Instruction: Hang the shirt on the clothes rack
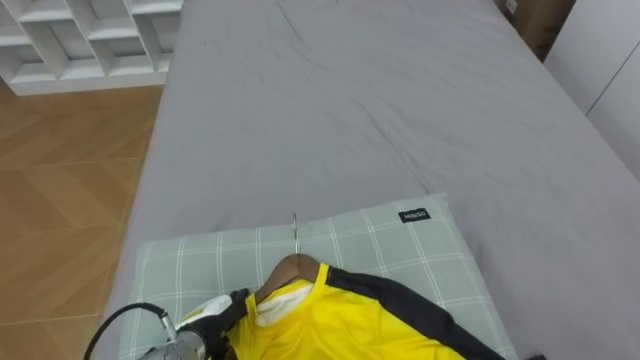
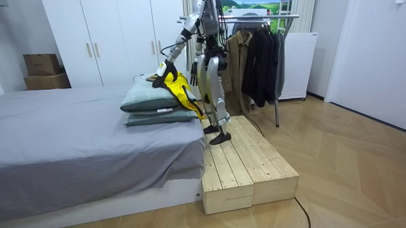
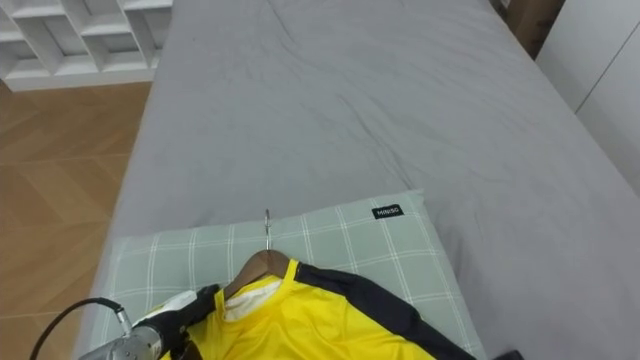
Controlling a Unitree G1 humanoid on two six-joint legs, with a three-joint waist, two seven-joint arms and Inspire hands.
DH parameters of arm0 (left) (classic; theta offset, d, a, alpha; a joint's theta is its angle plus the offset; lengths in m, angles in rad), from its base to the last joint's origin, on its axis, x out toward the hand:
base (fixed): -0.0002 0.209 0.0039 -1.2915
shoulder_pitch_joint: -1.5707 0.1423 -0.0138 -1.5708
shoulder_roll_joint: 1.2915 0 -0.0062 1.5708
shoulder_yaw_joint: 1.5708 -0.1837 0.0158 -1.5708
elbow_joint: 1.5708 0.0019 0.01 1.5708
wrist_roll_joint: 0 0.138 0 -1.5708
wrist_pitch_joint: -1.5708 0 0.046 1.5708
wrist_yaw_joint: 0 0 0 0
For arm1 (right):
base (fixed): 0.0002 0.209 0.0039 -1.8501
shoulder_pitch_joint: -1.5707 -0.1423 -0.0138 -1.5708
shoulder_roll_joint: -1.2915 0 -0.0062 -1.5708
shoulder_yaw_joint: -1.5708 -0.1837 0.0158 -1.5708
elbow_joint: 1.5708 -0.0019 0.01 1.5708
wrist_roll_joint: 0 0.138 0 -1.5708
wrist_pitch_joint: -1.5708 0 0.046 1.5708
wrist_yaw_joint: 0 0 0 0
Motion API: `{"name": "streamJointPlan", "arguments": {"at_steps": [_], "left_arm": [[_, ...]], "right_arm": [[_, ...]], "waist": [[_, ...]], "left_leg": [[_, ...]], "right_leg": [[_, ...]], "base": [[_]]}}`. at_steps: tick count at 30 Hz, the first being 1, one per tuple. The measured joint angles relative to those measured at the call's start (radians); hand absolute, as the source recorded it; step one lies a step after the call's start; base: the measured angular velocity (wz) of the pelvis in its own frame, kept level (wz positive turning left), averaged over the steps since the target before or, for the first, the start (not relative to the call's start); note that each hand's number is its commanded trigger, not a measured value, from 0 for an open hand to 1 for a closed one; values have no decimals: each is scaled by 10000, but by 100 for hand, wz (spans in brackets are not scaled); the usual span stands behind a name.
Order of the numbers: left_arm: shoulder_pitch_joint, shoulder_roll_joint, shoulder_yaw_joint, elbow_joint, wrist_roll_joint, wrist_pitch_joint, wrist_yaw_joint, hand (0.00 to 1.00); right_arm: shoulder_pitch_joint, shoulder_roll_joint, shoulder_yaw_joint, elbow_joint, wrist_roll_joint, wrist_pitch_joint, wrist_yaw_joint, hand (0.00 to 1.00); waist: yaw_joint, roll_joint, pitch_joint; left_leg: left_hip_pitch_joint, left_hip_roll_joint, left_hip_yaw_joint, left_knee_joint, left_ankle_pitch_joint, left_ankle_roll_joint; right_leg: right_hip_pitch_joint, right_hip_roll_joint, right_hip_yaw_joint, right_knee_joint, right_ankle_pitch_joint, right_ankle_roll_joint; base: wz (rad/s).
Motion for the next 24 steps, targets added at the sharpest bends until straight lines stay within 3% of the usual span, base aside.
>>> {"name": "streamJointPlan", "arguments": {"at_steps": [10, 16, 20, 24], "left_arm": [[0, -35, -2, 26, -6, 20, -2, 0], [1, -22, 230, 21, 410, 12, 189, 0], [1, -32, 459, 94, 978, -53, 711, 0], [3, -65, 874, 317, 1073, -290, 1636, 0]], "right_arm": [[-1, 1, -5, 13, 48, 11, -34, 0], [9, 30, -283, -25, 35, 232, -293, 0], [10, 51, -275, -9, 50, 241, -336, 0], [13, 73, -242, -11, 78, 232, -451, 0]], "waist": [[-13, -23, 10], [35, -103, -12], [260, -384, -76], [347, -504, -68]], "left_leg": [[9, -38, -1, -1, 49, 28], [-85, -87, 29, -51, 108, 63], [-149, -47, 140, -14, 113, 55], [-185, -37, 134, -5, 113, 55]], "right_leg": [[-28, -53, -17, 82, -2, 3], [-191, -92, 55, 134, -14, 19], [-349, -65, 145, 261, -16, 19], [-368, -71, 116, 281, -12, 13]], "base": [[0], [-1], [-6], [-1]]}}
